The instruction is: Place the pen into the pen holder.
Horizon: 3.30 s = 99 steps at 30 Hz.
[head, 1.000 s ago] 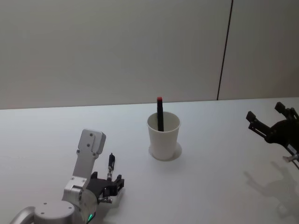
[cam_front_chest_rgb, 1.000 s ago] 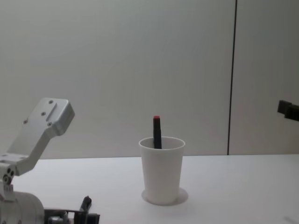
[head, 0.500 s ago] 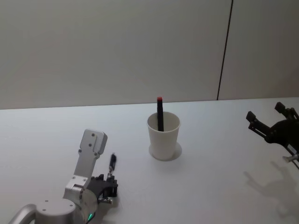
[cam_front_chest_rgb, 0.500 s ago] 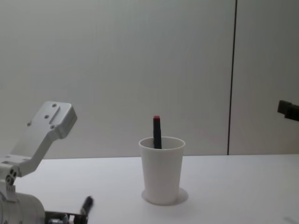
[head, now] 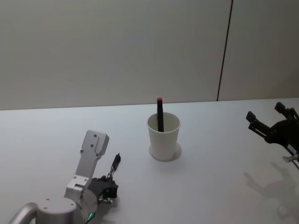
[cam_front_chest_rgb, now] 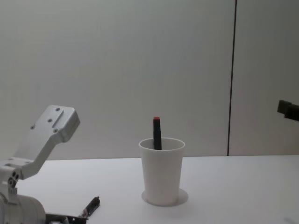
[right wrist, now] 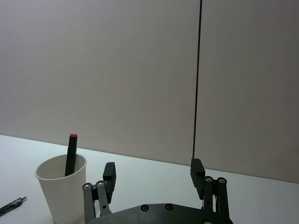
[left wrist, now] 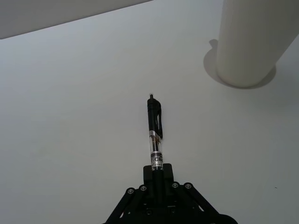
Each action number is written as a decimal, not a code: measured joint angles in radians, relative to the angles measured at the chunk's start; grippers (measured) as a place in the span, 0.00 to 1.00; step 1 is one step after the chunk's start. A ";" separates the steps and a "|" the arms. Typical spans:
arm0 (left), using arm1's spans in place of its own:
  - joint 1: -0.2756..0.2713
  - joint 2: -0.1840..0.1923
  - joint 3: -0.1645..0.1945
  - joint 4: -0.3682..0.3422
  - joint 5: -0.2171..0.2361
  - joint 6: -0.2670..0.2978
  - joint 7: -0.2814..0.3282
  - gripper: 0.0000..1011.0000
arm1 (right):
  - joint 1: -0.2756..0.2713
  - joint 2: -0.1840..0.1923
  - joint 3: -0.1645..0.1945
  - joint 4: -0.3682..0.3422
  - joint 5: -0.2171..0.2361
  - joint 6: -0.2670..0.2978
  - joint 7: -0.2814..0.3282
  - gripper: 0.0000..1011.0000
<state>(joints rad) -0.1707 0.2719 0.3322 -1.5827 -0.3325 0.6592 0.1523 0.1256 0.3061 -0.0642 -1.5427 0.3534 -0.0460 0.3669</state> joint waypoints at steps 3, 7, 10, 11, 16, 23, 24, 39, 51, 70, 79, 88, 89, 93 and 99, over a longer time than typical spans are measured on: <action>-0.003 -0.001 -0.001 0.005 0.007 0.000 -0.006 0.13 | 0.000 0.000 0.000 0.000 0.000 0.000 0.000 0.99; -0.005 -0.001 -0.003 0.011 0.020 -0.007 -0.013 0.13 | 0.000 0.000 0.000 0.000 0.000 0.000 0.000 0.99; -0.006 -0.001 -0.004 0.017 0.036 -0.022 -0.019 0.13 | 0.000 0.000 0.000 0.000 0.000 0.000 0.000 0.99; -0.007 0.000 -0.004 0.019 0.040 -0.026 -0.020 0.13 | 0.000 0.000 0.000 0.000 0.000 0.000 0.000 0.99; -0.008 0.005 -0.007 0.023 0.078 -0.065 -0.026 0.13 | 0.000 0.000 0.000 0.000 0.000 0.000 0.000 0.99; -0.010 0.013 -0.012 0.022 0.128 -0.141 -0.036 0.13 | 0.000 0.000 0.000 0.000 0.000 0.000 0.000 0.99; -0.010 0.014 -0.012 0.022 0.133 -0.149 -0.037 0.13 | 0.000 0.000 0.000 0.000 0.000 0.000 0.000 0.99; -0.003 0.040 -0.028 0.003 0.233 -0.352 -0.061 0.13 | 0.000 0.000 0.000 0.000 0.000 0.000 0.000 0.99; -0.004 0.065 -0.047 0.001 0.253 -0.562 -0.141 0.13 | 0.000 0.000 0.000 0.000 0.000 0.000 0.000 0.99; -0.027 0.099 -0.077 0.011 0.172 -0.865 -0.384 0.13 | 0.000 0.000 0.000 0.000 0.000 0.000 0.000 0.99; -0.044 0.100 -0.078 0.021 0.116 -0.945 -0.510 0.13 | 0.000 0.000 0.000 0.000 0.000 0.000 0.000 0.99; -0.058 0.088 -0.067 0.024 0.071 -1.002 -0.611 0.13 | 0.000 0.000 0.000 0.000 0.000 0.000 0.000 0.99; -0.059 0.087 -0.066 0.024 0.068 -1.005 -0.618 0.13 | 0.000 0.000 0.000 0.000 0.000 0.000 0.000 0.99; -0.066 0.080 -0.059 0.026 0.048 -1.025 -0.661 0.13 | 0.000 0.000 0.000 0.000 0.000 0.000 0.000 0.99; -0.076 0.071 -0.050 0.033 0.022 -1.046 -0.718 0.13 | 0.000 0.000 0.000 0.000 0.000 0.000 0.000 0.99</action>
<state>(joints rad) -0.2469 0.3431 0.2820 -1.5500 -0.3104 -0.3866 -0.5660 0.1257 0.3061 -0.0642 -1.5427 0.3534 -0.0460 0.3669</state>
